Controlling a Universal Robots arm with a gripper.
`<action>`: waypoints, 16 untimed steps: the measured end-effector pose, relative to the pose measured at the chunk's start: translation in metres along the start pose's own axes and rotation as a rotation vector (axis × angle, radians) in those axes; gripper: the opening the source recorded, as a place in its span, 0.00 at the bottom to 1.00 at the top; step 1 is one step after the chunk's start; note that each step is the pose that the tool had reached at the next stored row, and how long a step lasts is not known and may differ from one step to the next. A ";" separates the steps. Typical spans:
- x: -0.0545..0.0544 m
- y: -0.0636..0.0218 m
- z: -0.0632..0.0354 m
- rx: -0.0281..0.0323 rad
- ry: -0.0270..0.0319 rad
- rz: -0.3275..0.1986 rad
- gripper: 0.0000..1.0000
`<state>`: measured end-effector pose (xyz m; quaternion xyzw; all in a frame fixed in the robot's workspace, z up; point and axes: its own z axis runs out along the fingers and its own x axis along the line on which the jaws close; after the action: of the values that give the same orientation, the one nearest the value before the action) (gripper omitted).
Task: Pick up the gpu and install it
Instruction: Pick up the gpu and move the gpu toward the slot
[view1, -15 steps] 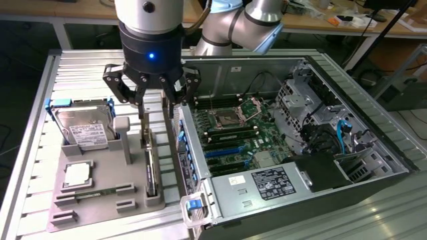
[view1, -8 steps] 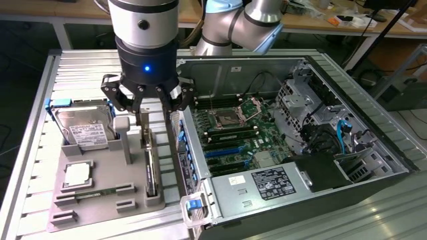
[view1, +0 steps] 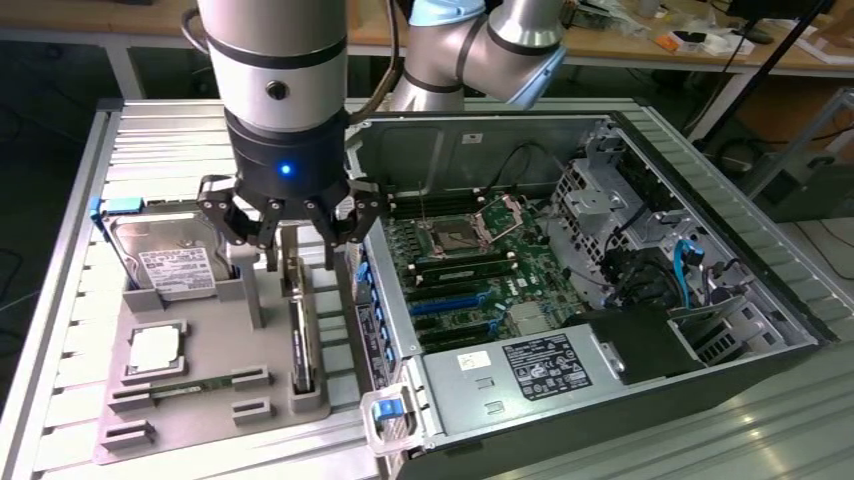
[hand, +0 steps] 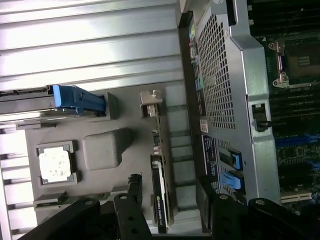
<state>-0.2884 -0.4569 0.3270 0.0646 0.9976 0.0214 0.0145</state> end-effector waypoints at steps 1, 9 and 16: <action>0.000 -0.0018 0.0020 0.0000 0.0000 0.000 0.56; 0.002 -0.0147 0.0188 0.0000 0.0000 0.000 0.56; 0.002 -0.0217 0.0329 0.0001 0.0001 0.000 0.56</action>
<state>-0.2921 -0.4768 0.2931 0.0646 0.9976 0.0214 0.0144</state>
